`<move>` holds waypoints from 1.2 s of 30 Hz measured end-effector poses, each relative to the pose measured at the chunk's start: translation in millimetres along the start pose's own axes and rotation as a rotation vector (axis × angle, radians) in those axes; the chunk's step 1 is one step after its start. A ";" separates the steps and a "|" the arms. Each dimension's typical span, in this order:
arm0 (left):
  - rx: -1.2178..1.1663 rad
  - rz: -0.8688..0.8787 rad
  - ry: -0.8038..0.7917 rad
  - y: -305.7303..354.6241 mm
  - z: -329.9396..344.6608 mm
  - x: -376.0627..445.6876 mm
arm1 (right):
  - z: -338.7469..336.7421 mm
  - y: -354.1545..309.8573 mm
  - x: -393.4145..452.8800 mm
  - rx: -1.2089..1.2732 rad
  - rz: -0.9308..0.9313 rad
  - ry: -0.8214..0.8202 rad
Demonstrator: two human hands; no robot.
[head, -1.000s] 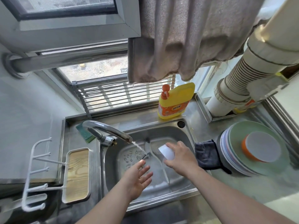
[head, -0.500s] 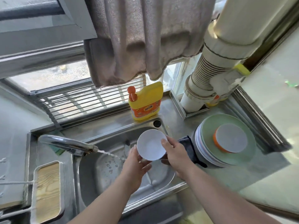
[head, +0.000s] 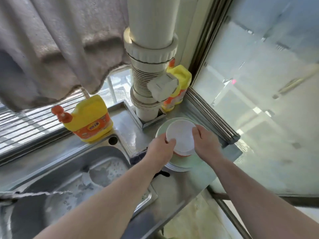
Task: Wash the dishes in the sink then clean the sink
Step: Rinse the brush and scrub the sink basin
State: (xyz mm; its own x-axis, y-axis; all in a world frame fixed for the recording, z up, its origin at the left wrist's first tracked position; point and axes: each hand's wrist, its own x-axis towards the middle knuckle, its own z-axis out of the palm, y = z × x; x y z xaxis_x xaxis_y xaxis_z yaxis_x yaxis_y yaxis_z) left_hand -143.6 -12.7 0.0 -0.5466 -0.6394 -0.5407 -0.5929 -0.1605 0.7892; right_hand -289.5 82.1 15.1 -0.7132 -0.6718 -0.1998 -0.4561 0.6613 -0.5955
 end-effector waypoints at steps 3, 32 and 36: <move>0.064 0.009 -0.022 -9.1 9.4 6.2 | -0.9 14.9 4.3 -0.102 0.015 -0.065; -1.114 -0.826 0.420 -341.9 -80.0 6.0 | 411.7 -27.3 -77.3 -0.239 0.137 -1.097; -1.130 -0.763 0.388 -341.8 -89.5 -2.6 | 397.0 -43.1 -87.8 -0.080 0.197 -1.031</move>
State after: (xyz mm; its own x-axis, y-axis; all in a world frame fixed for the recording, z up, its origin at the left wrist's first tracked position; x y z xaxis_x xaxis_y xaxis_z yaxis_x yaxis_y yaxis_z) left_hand 113.4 -23.5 -242.3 -0.0075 -0.2567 -0.9665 0.2221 -0.9428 0.2487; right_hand 4.1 -19.9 -250.6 0.0021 -0.4841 -0.8750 -0.4423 0.7843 -0.4350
